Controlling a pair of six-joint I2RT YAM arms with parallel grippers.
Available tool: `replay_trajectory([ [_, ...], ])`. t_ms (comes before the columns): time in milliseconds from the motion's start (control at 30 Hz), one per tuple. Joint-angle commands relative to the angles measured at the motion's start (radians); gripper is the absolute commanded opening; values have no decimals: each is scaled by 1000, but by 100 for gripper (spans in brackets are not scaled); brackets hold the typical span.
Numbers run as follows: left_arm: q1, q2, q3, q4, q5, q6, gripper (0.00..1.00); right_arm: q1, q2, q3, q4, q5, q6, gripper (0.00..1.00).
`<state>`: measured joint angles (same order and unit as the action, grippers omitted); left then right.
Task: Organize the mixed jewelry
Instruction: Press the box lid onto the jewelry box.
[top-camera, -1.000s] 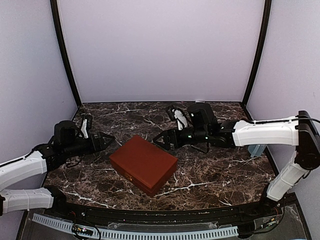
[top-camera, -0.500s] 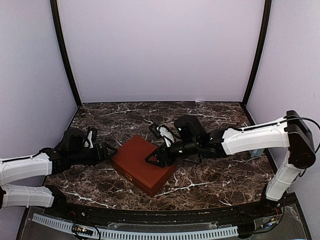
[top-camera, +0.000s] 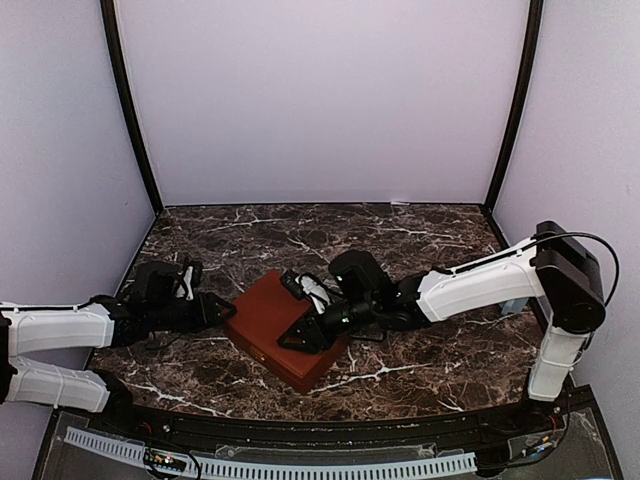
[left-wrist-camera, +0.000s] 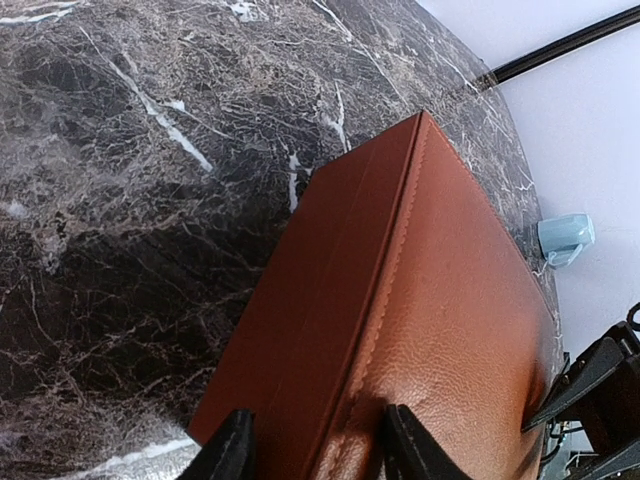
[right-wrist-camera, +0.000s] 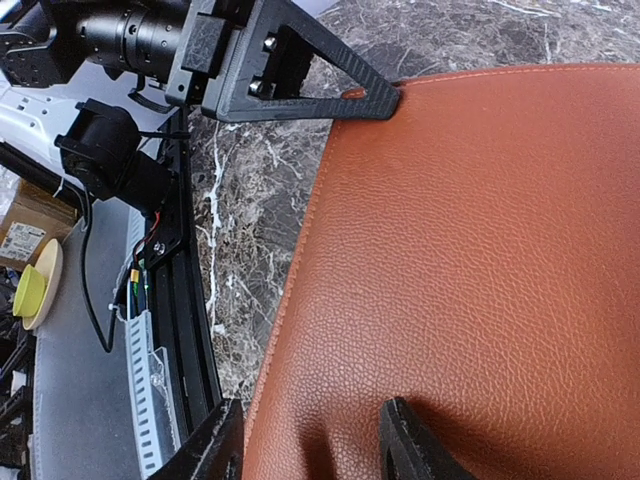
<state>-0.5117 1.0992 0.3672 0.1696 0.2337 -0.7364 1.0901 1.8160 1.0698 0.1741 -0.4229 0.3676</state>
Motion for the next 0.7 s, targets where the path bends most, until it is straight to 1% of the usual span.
replay_trajectory([
  [0,-4,57,-69,-32,-27,-16,43,7,78,-46,-14,-21,42,46],
  [200,-5,59,-100,-14,-40,-27,43,8,87,-68,-3,-21,61,46],
  [333,-5,38,-61,-39,-61,14,46,8,52,-57,-10,5,48,47],
  [400,-5,22,-10,-78,-87,70,53,8,16,-51,-22,36,38,50],
  [433,-5,16,35,-125,-126,123,59,8,-6,-48,-28,57,29,51],
  [467,-5,-1,63,-157,-154,150,62,7,-32,-49,-33,82,22,51],
  [500,-3,-9,115,-213,-222,195,67,6,-71,-48,-36,106,16,52],
  [533,-3,-30,136,-230,-258,232,72,2,-100,-51,-39,137,10,53],
  [567,-4,-42,167,-240,-315,247,75,-3,-133,-55,-39,175,7,56],
  [600,-3,-69,178,-231,-331,281,78,-11,-165,-61,-35,198,4,60],
  [667,0,-96,196,-159,-332,342,79,-34,-227,-80,-17,239,9,67],
])
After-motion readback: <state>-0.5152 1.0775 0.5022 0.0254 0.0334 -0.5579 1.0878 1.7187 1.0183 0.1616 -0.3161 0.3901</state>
